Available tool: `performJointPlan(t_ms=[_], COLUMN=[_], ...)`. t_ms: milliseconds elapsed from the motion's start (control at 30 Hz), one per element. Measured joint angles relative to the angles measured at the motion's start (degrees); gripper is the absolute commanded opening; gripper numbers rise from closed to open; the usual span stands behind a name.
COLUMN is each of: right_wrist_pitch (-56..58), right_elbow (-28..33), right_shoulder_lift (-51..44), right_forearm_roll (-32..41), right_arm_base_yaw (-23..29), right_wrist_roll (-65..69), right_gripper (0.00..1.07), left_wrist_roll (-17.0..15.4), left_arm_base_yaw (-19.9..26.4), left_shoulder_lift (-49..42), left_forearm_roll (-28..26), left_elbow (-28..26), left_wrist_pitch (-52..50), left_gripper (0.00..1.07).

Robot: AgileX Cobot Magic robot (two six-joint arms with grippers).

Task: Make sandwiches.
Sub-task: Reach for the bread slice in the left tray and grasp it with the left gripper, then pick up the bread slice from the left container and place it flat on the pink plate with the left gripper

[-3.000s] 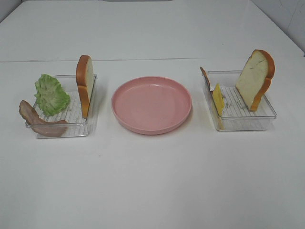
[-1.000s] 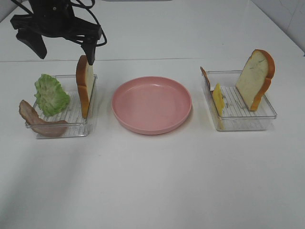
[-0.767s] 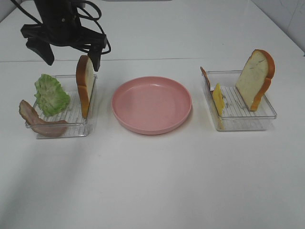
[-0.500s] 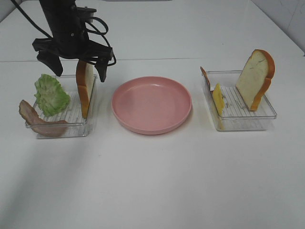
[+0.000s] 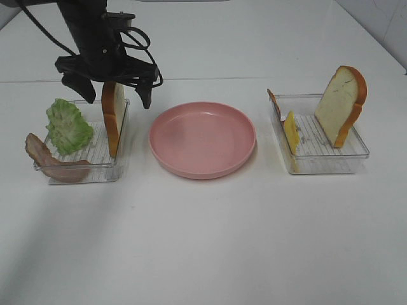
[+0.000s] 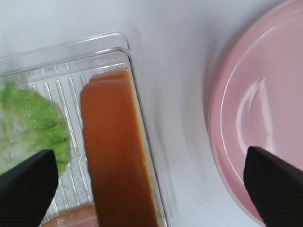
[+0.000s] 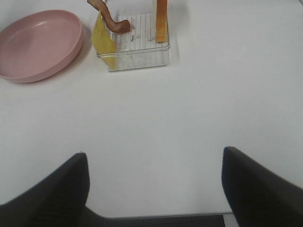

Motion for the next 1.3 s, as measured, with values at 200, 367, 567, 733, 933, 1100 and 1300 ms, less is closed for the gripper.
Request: performJointPlan(t_ms=[200,367,567,733,933,1100,1300], right_wrist_pitch=[0.0,0.0,0.0,0.0,0.0,0.0,0.0], right_elbow=[0.0,0.0,0.0,0.0,0.0,0.0,0.0], right_shoulder_lift=[0.0,0.0,0.0,0.0,0.0,0.0,0.0], right_forearm_roll=[0.0,0.0,0.0,0.0,0.0,0.0,0.0], right_arm_base_yaw=[0.0,0.0,0.0,0.0,0.0,0.0,0.0], right_wrist_roll=[0.0,0.0,0.0,0.0,0.0,0.0,0.0], right_gripper=[0.75,0.75,0.75,0.75,0.75,0.75,0.75], left_wrist_roll=[0.4,1.26,1.03,-1.83,-2.18,-2.41,-2.52], left_arm_base_yaw=[0.0,0.0,0.0,0.0,0.0,0.0,0.0], left_shoulder_lift=[0.34,0.4,0.46,0.46,0.46,0.29,-2.58], left_forearm_roll=[-0.06,-0.06,0.34,1.49,1.49,1.83,2.41], left_elbow=[0.0,0.0,0.0,0.0,0.0,-0.23,-0.23], left_wrist_pitch=[0.0,0.0,0.0,0.29,0.63,2.29,4.93], left_gripper=[0.99,0.69,0.2,0.2,0.2,0.0,0.0])
